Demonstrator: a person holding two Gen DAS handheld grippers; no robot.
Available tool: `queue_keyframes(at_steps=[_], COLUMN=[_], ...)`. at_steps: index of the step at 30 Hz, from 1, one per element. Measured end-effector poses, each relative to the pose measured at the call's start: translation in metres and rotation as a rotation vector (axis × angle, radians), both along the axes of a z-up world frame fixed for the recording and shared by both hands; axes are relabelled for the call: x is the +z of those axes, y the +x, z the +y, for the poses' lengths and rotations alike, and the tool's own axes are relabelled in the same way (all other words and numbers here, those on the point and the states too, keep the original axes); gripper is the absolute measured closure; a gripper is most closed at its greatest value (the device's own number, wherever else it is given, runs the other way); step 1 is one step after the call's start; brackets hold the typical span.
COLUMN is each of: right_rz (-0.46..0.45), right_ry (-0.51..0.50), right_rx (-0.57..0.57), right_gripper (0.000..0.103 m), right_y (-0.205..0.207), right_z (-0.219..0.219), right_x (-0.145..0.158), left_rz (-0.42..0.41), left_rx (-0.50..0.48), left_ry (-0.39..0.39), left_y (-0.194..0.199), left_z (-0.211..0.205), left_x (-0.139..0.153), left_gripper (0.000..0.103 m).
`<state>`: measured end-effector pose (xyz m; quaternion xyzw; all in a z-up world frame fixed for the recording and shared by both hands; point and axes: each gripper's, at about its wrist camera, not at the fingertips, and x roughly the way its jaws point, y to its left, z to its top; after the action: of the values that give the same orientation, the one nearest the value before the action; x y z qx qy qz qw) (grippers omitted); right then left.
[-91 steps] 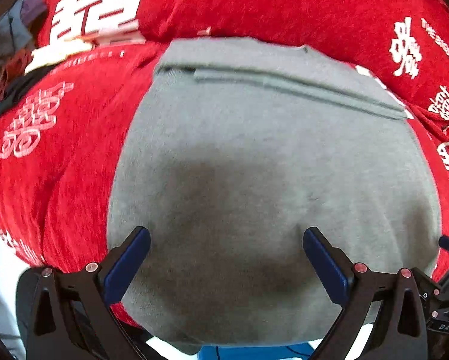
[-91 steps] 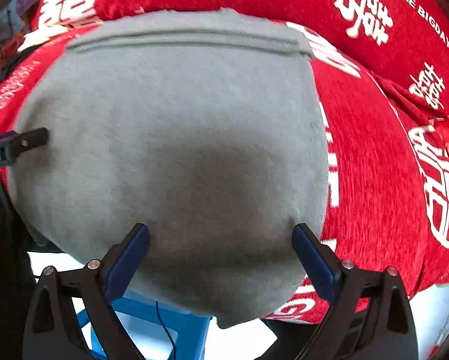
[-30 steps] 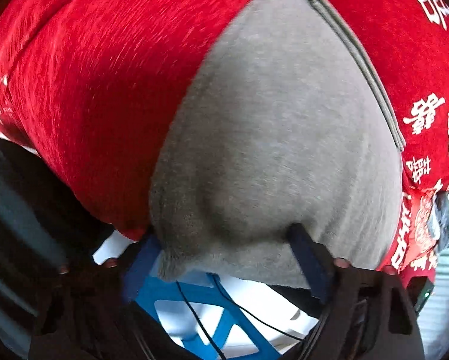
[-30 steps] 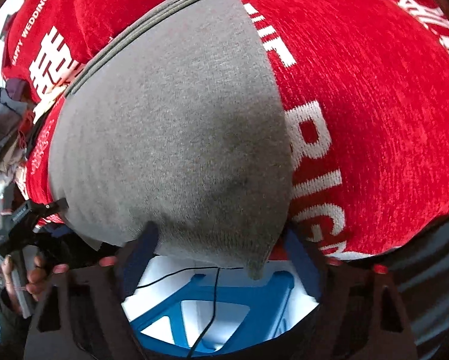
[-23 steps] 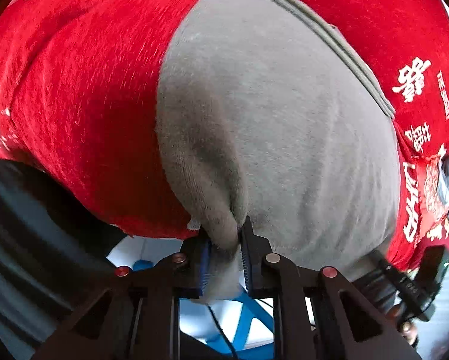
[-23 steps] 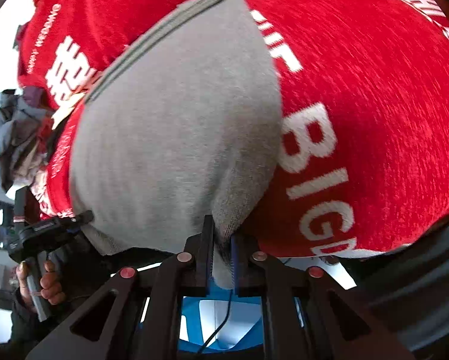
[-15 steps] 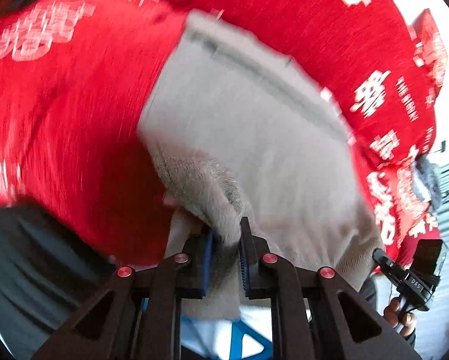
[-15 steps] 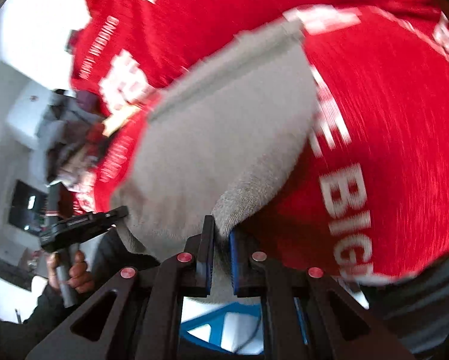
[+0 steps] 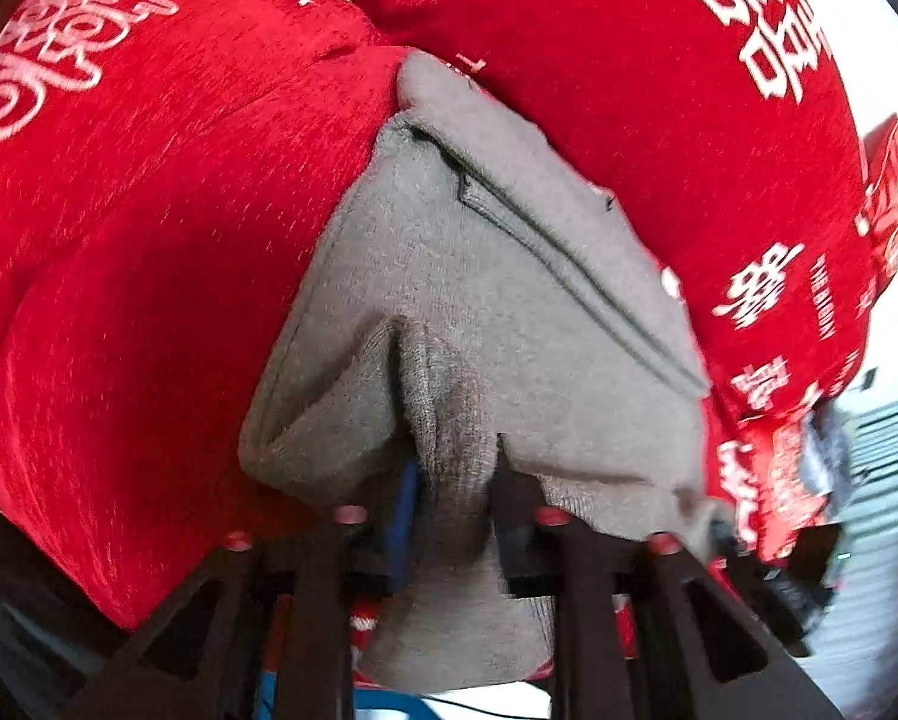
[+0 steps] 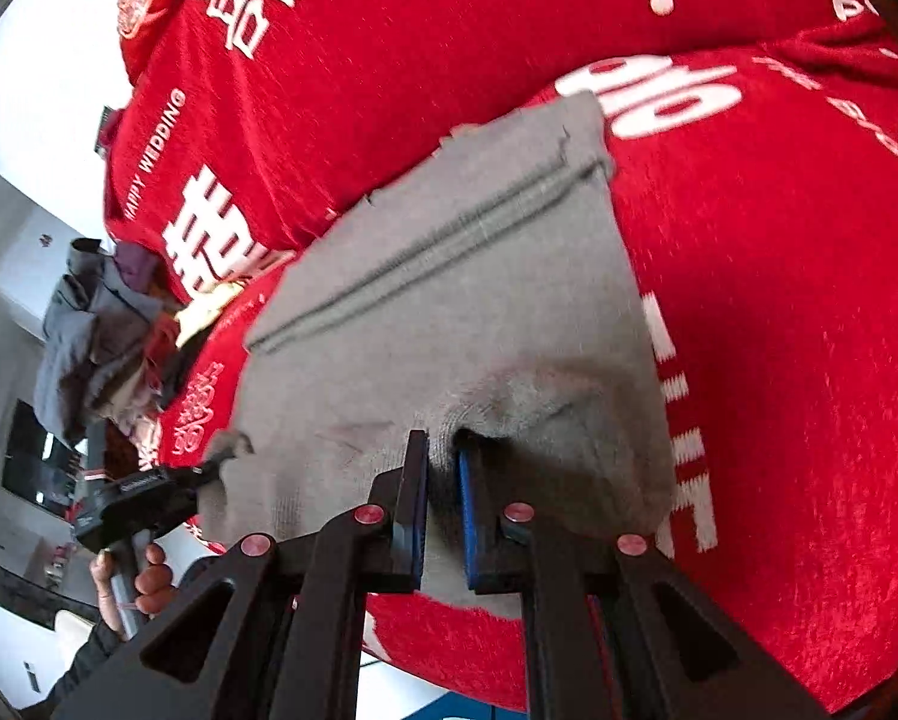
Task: Fold small clothes
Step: 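Grasp the sweatshirt hem with the left gripper while the right gripper grasps it too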
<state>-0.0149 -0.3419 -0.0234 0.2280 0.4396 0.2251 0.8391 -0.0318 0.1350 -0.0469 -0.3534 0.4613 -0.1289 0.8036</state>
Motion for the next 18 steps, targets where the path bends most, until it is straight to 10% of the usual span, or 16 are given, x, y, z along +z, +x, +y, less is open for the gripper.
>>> queue_keyframes(at_steps=[2, 6, 18], right_rz=[0.019, 0.019, 0.028], right_ry=[0.030, 0.024, 0.028], right_rx=[-0.011, 0.011, 0.056], right_gripper=[0.083, 0.054, 0.052], right_y=[-0.003, -0.010, -0.019], right_z=[-0.008, -0.011, -0.007], right_x=[-0.006, -0.011, -0.015], left_rz=[-0.014, -0.027, -0.029], left_rx=[-0.009, -0.056, -0.129], left_ry=[-0.052, 0.007, 0.013], left_y=[-0.005, -0.006, -0.014], left_z=[0.003, -0.008, -0.017], left_x=[-0.002, 0.004, -0.002], left_gripper=[0.042, 0.040, 0.041])
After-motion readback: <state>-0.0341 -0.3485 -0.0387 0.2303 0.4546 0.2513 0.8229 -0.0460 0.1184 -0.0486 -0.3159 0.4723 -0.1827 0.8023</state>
